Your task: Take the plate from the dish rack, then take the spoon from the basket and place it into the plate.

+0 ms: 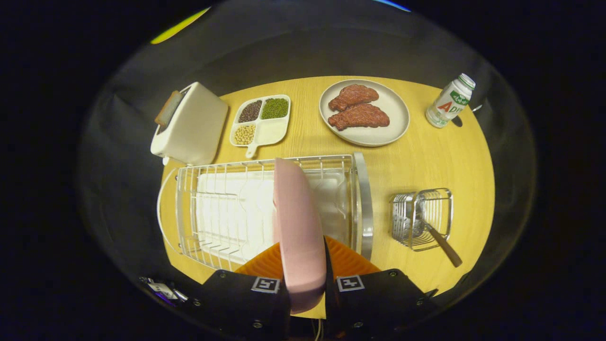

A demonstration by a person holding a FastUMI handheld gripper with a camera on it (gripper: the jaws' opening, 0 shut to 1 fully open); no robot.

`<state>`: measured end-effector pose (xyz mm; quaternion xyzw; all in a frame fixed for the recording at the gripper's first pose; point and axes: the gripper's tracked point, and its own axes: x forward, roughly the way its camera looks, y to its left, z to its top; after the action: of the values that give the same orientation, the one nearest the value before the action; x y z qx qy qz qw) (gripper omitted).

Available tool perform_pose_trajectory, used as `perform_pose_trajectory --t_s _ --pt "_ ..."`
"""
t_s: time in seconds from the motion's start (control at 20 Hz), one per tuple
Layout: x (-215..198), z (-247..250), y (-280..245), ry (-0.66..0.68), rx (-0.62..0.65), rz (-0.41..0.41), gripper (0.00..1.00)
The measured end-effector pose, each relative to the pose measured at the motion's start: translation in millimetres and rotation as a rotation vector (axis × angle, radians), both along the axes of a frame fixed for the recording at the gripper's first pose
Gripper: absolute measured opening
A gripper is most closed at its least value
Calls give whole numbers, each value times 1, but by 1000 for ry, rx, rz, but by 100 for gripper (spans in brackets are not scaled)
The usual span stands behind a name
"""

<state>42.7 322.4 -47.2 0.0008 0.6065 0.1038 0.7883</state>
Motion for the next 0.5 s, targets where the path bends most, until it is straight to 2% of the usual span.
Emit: perform_pose_trajectory --t_s 0.1,0.5 --pt "7 11 -8 -23 -54 -10 25" --pt "6 27 -10 -8 -212 3 25"
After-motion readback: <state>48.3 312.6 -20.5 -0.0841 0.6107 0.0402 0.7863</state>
